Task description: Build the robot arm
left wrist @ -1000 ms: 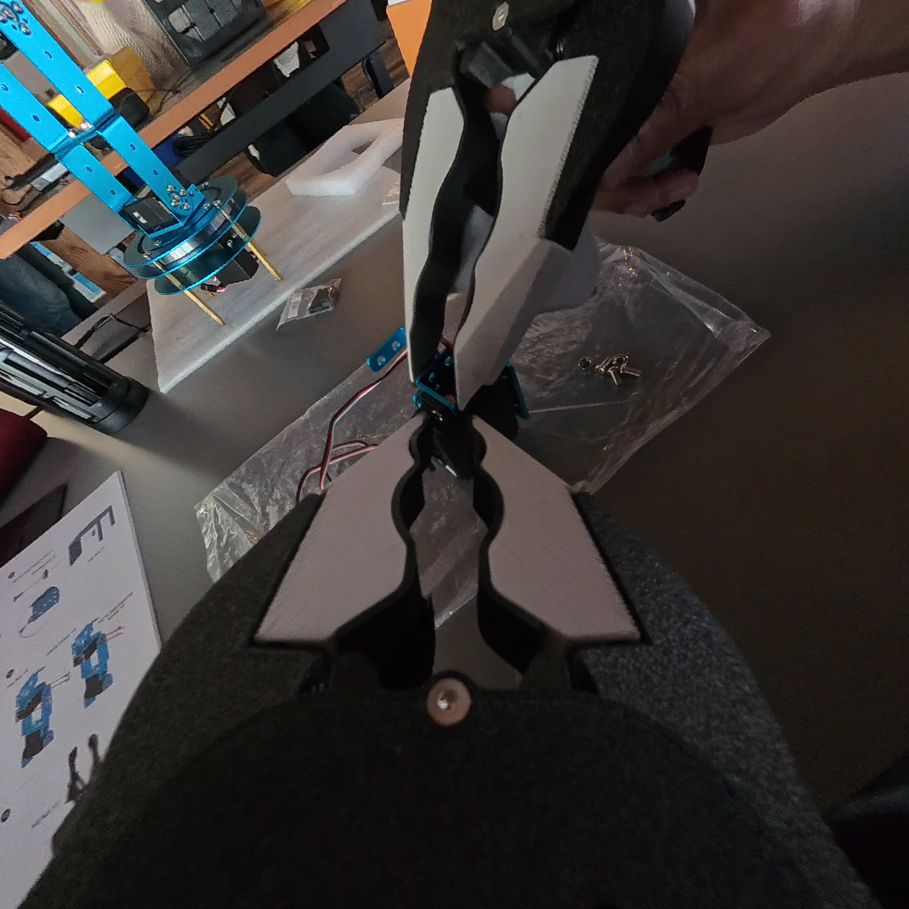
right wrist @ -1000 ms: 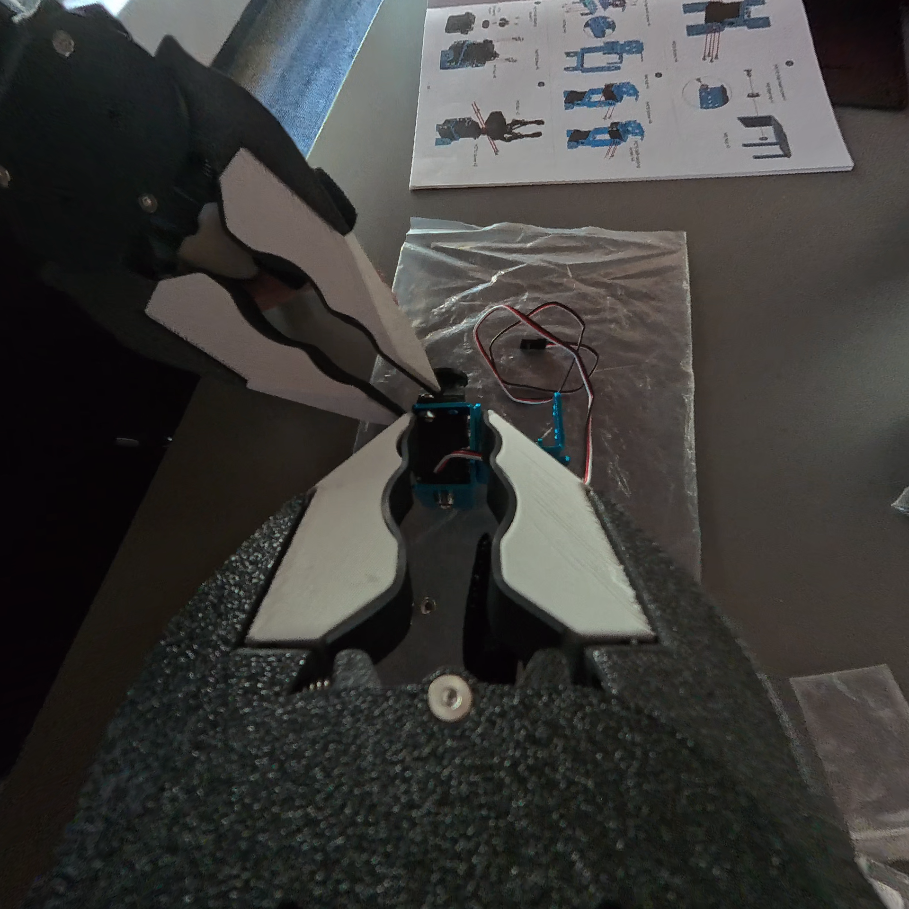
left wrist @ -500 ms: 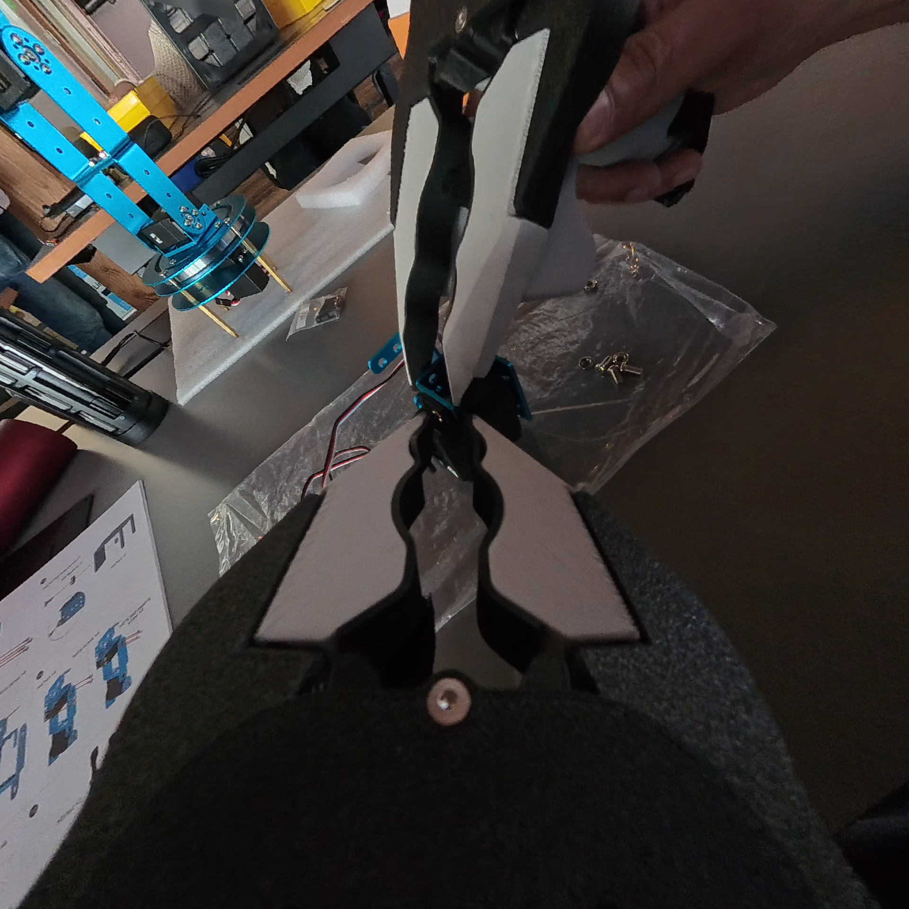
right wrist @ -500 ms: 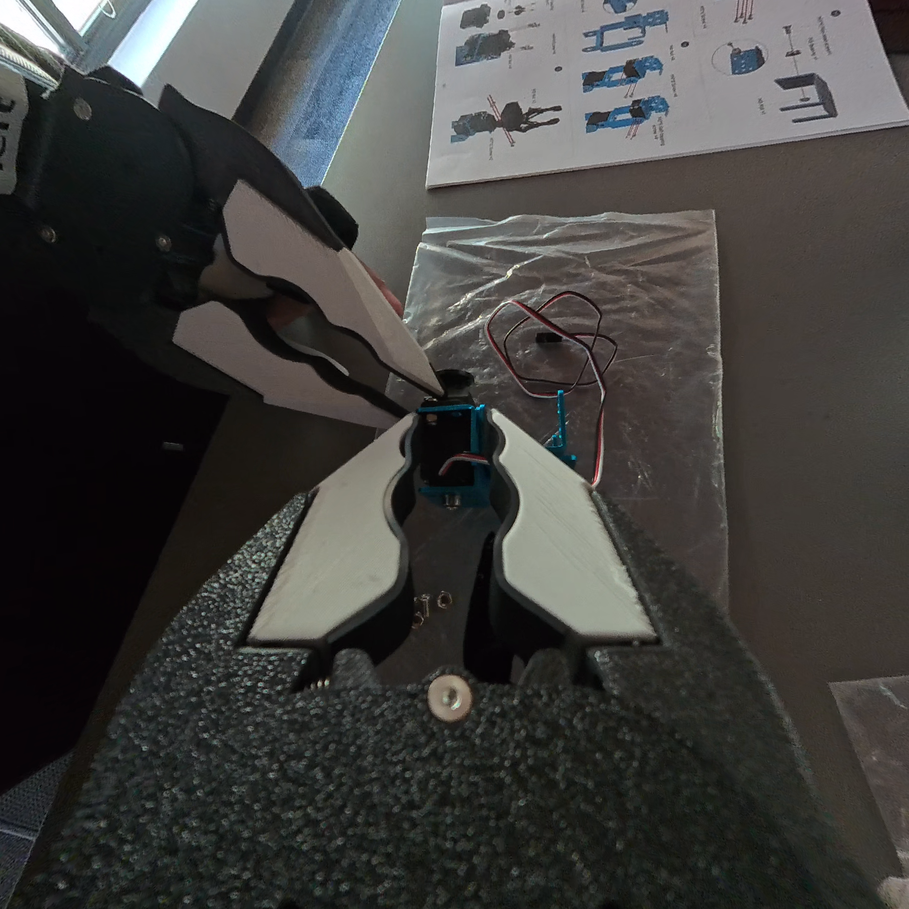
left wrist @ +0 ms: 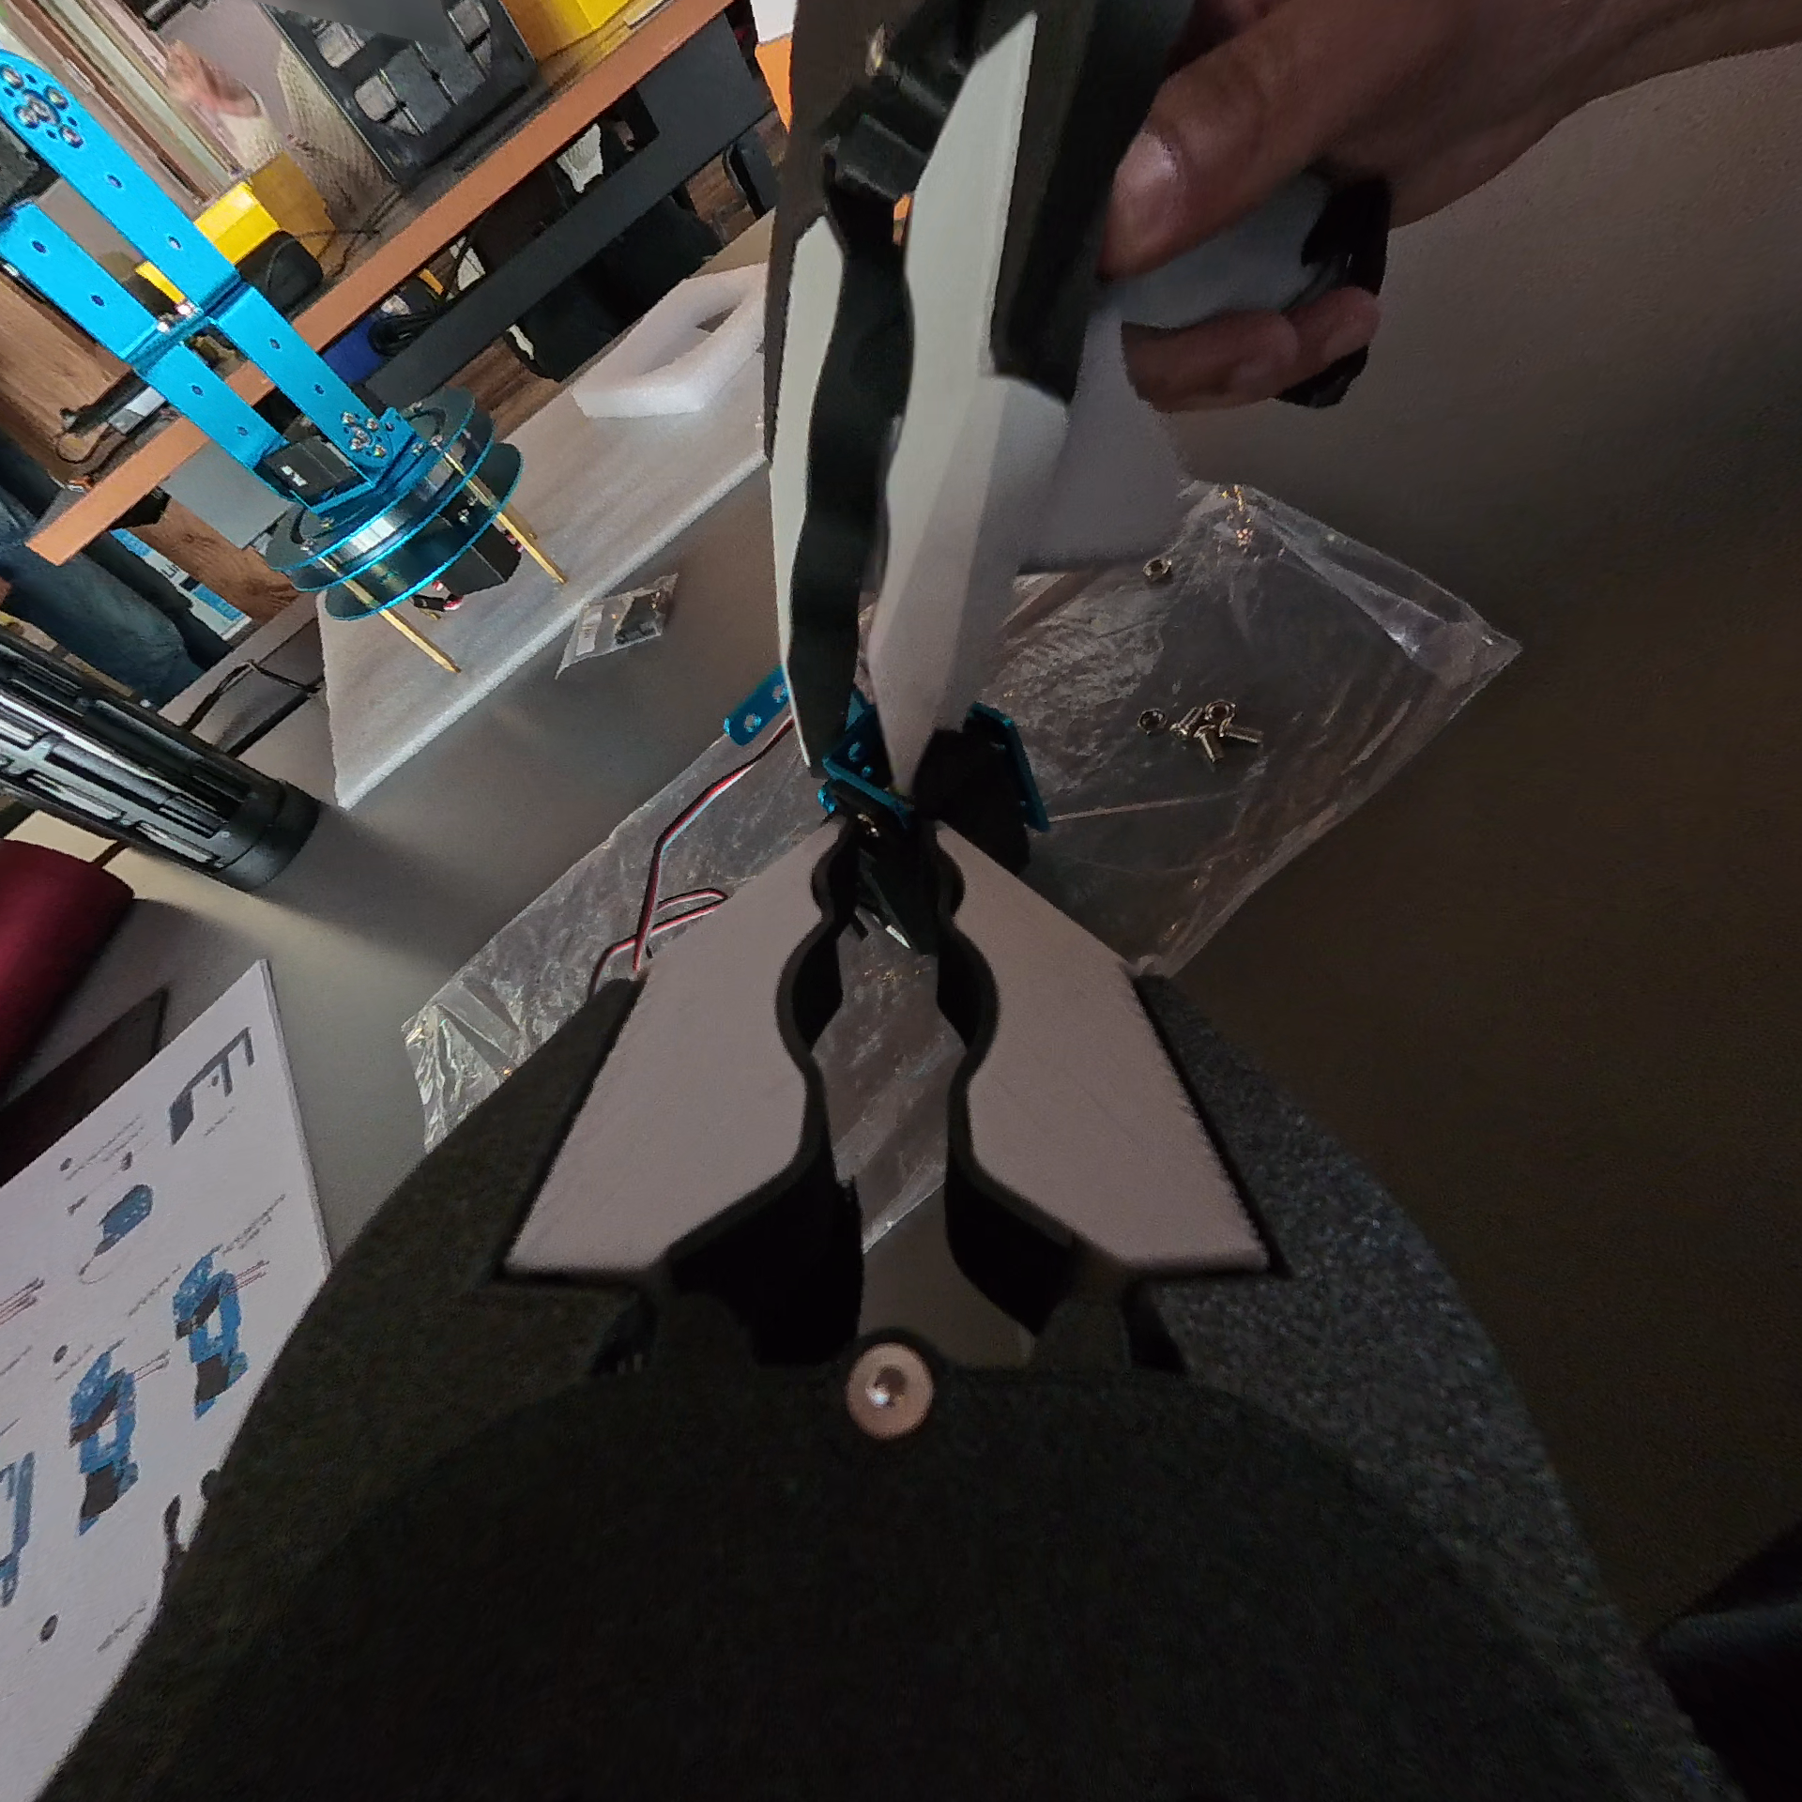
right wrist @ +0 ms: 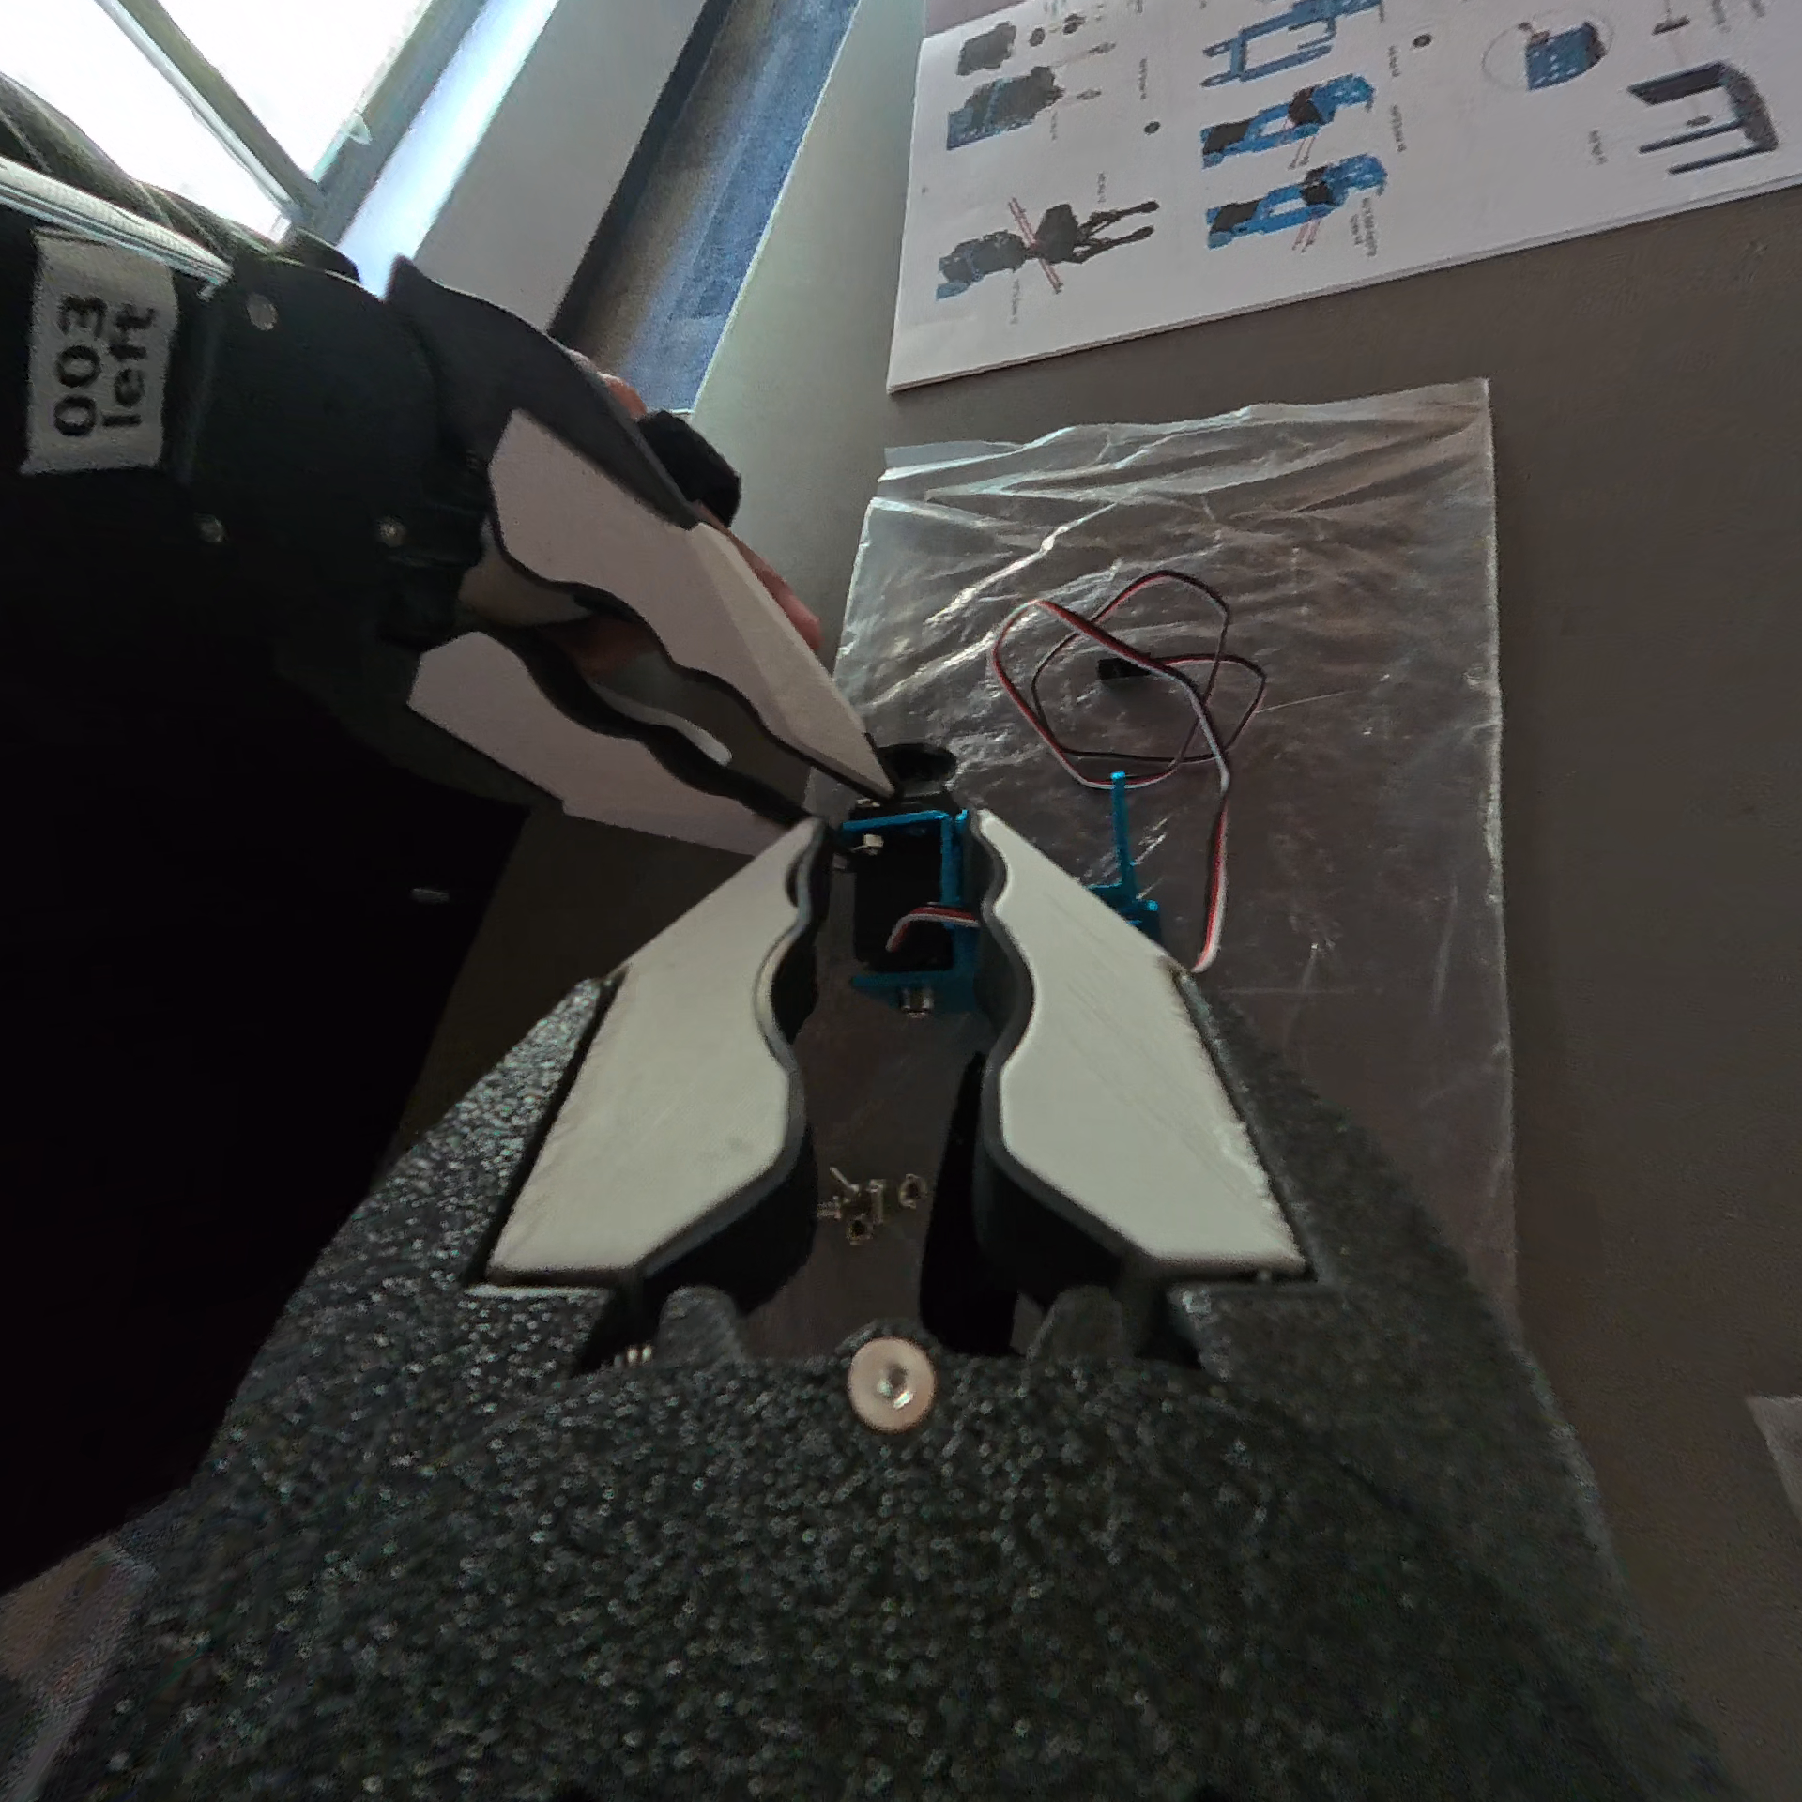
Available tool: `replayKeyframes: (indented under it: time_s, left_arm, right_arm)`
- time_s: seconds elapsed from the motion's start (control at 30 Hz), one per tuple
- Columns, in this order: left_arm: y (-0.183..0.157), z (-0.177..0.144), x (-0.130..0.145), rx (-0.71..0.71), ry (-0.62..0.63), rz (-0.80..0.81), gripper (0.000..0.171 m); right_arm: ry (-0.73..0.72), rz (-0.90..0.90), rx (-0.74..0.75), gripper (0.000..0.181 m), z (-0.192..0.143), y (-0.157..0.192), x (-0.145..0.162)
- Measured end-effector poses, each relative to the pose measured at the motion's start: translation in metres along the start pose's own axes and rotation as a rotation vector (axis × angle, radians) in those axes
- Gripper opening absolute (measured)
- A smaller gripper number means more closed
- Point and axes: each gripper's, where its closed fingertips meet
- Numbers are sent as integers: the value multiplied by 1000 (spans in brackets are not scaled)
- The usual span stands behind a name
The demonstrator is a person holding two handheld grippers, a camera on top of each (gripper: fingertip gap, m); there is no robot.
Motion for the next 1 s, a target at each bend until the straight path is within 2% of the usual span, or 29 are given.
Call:
replayKeyframes:
  time_s: [0.1,0.23,0.4,0.5,0.67,0.73,0.8,0.87,1.0]
  left_arm:
    - [0,0,0,-14,0,15,12]
    - [-1,0,0,-2,-2,5,12]
    - [0,0,0,0,-1,-2,12]
    - [0,0,0,0,-1,-2,12]
    - [-1,0,0,2,-4,5,12]
    - [-1,0,0,-1,-3,4,12]
    - [-1,0,0,2,-3,0,12]
    - [-1,0,0,0,-2,2,12]
    - [-2,-1,-1,-2,-5,15,12]
  right_arm:
    - [12,-9,22,22,0,-1,0]
    - [-17,51,-28,15,-1,-3,-1]
    - [-12,4,-40,30,-1,4,-1]
    - [-6,-28,18,21,1,-1,0]
    - [-8,23,-21,16,-1,-2,0]
    - [-25,28,-64,24,-2,1,-1]
    - [-21,-5,-45,26,-1,2,0]
    - [-11,-44,9,20,0,-2,0]
    - [-4,-4,-3,11,-3,-4,-1]
Point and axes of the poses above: each gripper's, where its closed fingertips meet, z out along the fingers, x out of its underside, y = z × x across the jaws, and after that the axes turned 6 degrees about y, right-handed
